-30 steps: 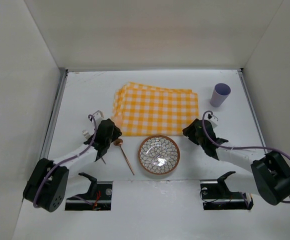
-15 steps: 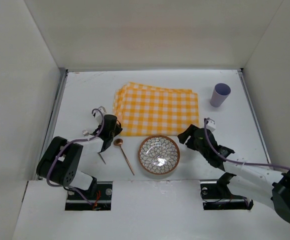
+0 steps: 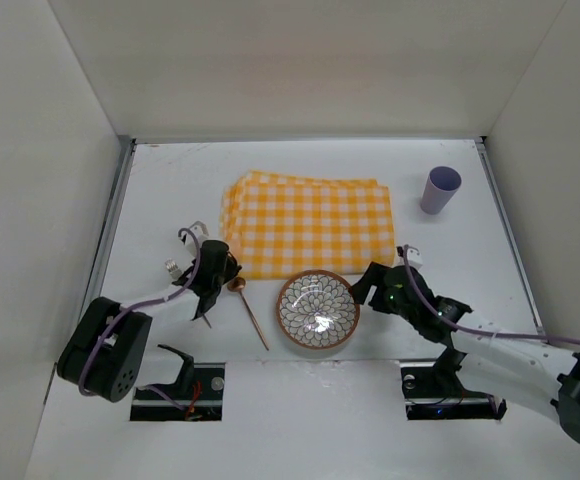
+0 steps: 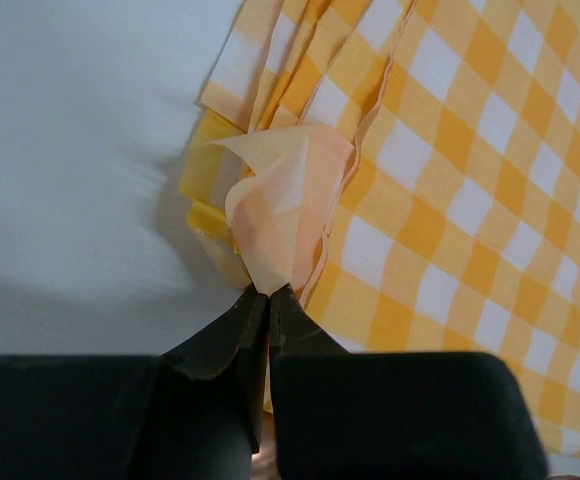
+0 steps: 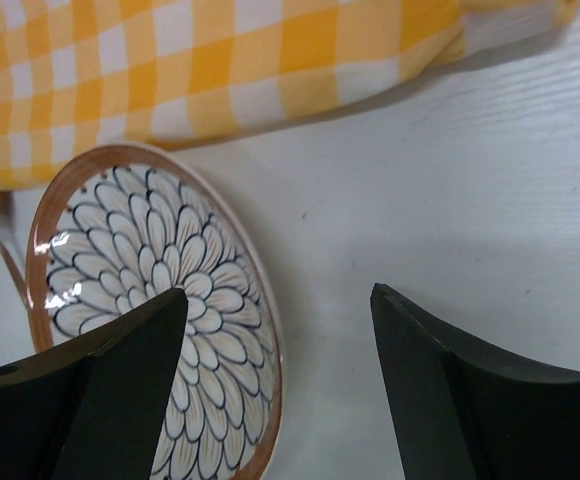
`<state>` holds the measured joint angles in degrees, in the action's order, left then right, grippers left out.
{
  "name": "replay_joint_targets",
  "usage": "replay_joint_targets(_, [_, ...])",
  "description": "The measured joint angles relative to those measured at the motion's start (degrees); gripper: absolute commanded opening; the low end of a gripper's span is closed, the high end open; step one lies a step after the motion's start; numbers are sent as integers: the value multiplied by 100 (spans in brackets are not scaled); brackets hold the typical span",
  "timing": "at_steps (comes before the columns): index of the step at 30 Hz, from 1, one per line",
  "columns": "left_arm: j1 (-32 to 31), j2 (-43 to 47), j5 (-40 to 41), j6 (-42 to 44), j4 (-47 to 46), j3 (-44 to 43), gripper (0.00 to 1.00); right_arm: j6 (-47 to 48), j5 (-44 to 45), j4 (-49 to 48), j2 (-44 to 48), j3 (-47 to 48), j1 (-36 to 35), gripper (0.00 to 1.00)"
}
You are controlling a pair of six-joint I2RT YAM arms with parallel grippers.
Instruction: Set the dinner table for one person
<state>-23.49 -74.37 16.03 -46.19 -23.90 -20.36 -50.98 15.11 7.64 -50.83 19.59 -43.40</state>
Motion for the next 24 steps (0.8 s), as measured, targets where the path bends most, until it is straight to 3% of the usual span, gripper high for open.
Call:
replay_joint_targets(4, [-39, 295, -11, -13, 103, 210, 3, 4, -256, 120, 177, 0, -227, 81])
replay_joint_targets(7, [-85, 341, -17, -35, 177, 319, 12, 0, -420, 133, 199, 0, -365, 81])
replay_joint_targets(9, [-92, 345, -22, -61, 146, 330, 25, -4, -485, 133, 136, 2, -420, 81])
replay_joint_targets(11, [-103, 367, -33, -85, 96, 330, 32, -4, -516, 129, 11, 2, -435, 79])
replay_joint_targets(17, [-120, 782, -17, -90, 302, 341, 40, 2, -629, -11, -498, 9, -433, 70])
replay_joint_targets(20, [-118, 1239, -13, -76, 422, 339, 40, 0, -748, -234, -811, 17, -433, 61])
replay_joint_targets(24, [-105, 1882, 61, -52, 568, 334, 41, -2, -935, -605, -1182, 20, -382, 25])
